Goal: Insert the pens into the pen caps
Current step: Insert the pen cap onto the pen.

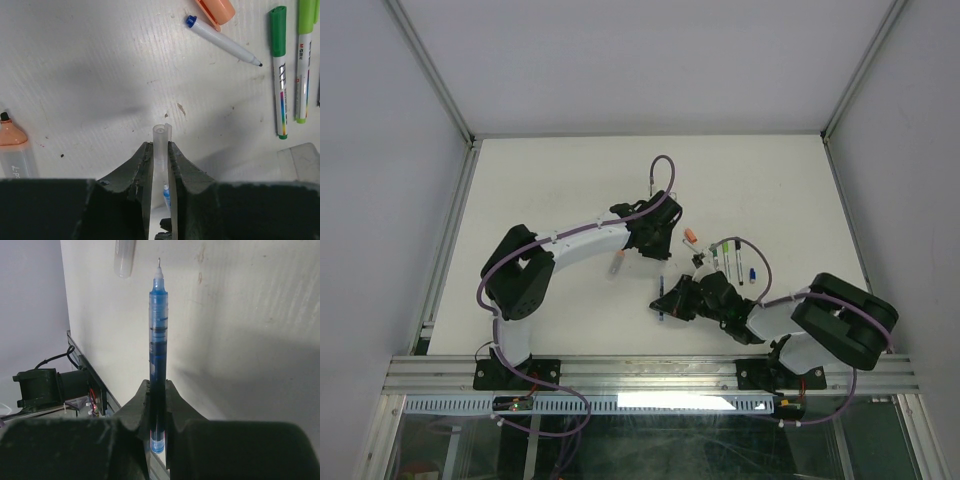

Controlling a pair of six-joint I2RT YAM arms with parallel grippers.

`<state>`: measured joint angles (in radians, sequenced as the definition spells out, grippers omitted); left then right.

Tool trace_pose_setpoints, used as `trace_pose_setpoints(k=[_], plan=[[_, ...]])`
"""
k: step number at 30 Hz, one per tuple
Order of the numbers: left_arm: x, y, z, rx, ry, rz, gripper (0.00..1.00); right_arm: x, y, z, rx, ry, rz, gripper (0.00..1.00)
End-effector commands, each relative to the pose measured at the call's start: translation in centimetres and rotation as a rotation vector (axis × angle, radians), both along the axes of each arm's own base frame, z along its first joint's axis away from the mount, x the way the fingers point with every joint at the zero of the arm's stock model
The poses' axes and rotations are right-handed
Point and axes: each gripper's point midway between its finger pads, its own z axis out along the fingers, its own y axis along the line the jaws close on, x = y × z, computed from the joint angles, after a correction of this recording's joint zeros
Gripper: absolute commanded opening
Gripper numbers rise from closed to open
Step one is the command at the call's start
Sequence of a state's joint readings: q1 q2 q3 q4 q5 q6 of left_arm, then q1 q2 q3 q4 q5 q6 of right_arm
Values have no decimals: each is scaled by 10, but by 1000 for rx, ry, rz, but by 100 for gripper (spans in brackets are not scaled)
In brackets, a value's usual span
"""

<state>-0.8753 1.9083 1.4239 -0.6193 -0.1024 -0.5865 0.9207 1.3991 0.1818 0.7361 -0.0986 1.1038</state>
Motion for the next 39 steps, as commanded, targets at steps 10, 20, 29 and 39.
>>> trace_pose_setpoints(k=[10,20,29,39], plan=[[4,-9,25,-87,-38,4,18,11,22,26,129,-22,-8,0],[3,-10,25,-88,-38,-3,18,15,13,16,60,-1,-52,0],[3,-9,26,-89,-38,-2,18,19,15,16,48,-7,-57,0],[2,-9,24,-87,-34,-3,18,21,14,16,28,-27,-56,0]])
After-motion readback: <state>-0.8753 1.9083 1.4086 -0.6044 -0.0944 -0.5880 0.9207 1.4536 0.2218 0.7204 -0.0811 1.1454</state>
